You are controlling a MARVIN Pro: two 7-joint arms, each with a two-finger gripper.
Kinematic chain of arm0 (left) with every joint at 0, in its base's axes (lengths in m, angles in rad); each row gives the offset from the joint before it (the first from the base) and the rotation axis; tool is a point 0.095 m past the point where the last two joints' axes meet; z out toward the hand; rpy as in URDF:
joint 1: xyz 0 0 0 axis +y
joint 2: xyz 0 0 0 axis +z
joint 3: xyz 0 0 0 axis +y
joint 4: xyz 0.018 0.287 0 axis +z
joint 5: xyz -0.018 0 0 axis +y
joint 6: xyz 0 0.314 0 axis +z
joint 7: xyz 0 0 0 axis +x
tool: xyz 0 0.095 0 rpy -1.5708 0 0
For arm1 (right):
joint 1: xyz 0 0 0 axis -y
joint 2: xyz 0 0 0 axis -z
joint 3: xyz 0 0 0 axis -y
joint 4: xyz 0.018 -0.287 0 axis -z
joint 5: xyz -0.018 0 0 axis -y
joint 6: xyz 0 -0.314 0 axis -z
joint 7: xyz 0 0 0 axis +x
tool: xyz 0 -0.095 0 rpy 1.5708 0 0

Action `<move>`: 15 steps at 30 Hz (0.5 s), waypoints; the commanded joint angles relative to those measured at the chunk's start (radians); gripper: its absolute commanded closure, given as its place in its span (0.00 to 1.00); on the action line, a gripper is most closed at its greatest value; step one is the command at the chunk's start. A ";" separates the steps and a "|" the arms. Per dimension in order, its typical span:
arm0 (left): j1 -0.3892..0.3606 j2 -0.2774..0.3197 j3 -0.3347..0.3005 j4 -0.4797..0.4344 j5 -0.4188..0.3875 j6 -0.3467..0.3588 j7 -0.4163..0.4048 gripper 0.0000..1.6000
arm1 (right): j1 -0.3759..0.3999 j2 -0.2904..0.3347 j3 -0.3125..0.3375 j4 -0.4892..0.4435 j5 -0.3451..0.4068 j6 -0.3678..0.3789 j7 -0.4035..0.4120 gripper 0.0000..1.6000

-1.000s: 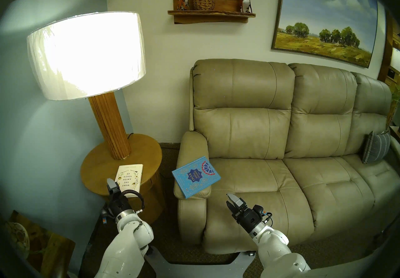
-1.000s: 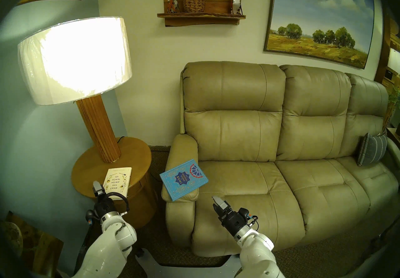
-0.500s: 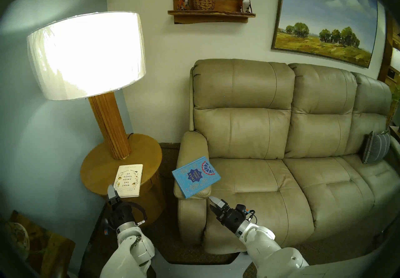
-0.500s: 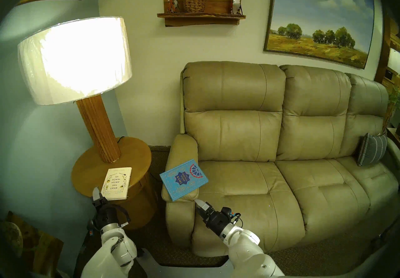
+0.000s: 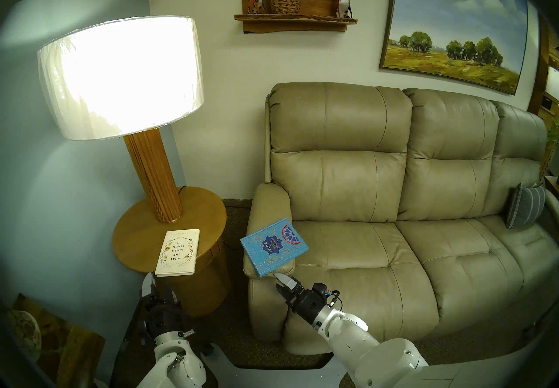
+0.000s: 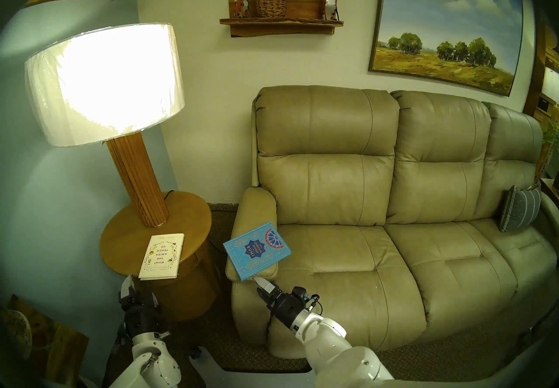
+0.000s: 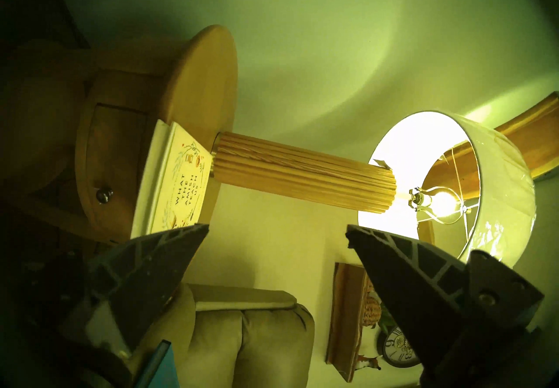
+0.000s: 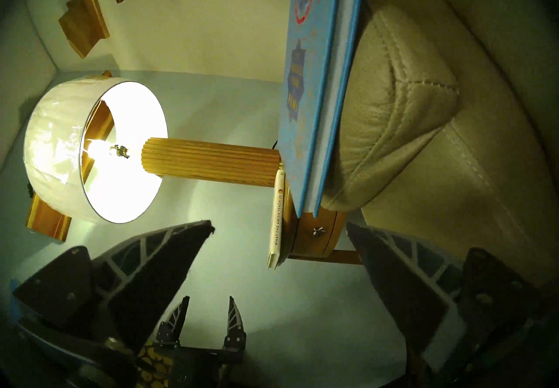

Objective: Move books from sofa to side table

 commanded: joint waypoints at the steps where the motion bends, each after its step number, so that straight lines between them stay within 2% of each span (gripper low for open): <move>1: 0.016 0.021 -0.008 0.021 -0.016 0.081 -0.042 0.00 | 0.055 -0.037 0.015 0.017 0.016 -0.029 -0.072 0.00; 8: 0.002 0.021 -0.001 0.050 0.025 0.061 -0.089 0.00 | 0.078 -0.054 0.039 0.009 0.025 -0.040 -0.142 0.00; 15: -0.028 0.005 0.006 0.088 0.044 0.023 -0.078 0.00 | 0.090 -0.065 0.054 -0.007 0.031 -0.034 -0.160 0.00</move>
